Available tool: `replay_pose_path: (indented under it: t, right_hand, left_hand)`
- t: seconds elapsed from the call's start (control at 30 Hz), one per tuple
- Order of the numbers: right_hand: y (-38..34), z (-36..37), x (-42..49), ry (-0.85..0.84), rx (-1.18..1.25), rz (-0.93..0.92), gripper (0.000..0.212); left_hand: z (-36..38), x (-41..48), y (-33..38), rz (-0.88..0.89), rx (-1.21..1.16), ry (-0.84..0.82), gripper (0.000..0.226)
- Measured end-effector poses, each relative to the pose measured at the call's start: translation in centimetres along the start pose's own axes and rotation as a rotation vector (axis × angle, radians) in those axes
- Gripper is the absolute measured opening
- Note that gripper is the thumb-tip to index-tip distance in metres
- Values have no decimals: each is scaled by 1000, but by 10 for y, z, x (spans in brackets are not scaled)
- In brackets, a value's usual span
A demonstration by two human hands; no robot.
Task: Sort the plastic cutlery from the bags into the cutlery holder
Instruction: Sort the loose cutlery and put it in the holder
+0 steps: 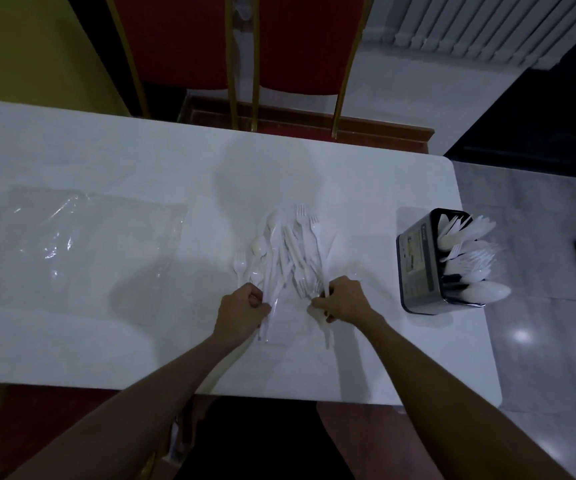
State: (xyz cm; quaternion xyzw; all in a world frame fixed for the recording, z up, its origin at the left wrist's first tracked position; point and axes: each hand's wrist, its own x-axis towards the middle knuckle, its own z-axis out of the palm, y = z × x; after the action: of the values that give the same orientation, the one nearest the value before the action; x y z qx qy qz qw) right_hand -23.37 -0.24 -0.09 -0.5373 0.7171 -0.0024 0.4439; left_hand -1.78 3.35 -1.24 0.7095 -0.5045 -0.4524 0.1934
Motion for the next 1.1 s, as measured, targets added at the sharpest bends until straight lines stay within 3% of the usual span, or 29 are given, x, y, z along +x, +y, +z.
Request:
replay_pose_path:
  t: [0.1,0.37,0.63,0.77,0.97,1.1]
  right_hand:
    - [4,-8,0,-15,28,-7,37]
    - [16,-31,-1,-114,45,24,30]
    - [8,-55,1,-286,-34,73,32]
    - [-4,-65,1,-250,155,-8,23]
    - [-30,-60,13,64,315,-36,25]
    - [-43,-48,20,53,296,-15,23]
  left_hand:
    - [6,1,5,3,10,7,17]
    - [9,16,10,-15,66,133,18]
    - [17,29,23,-42,179,40,17]
    - [11,26,19,-111,149,29,22]
    - [6,28,15,-61,29,79,17]
    - [17,37,30,-70,105,135,26]
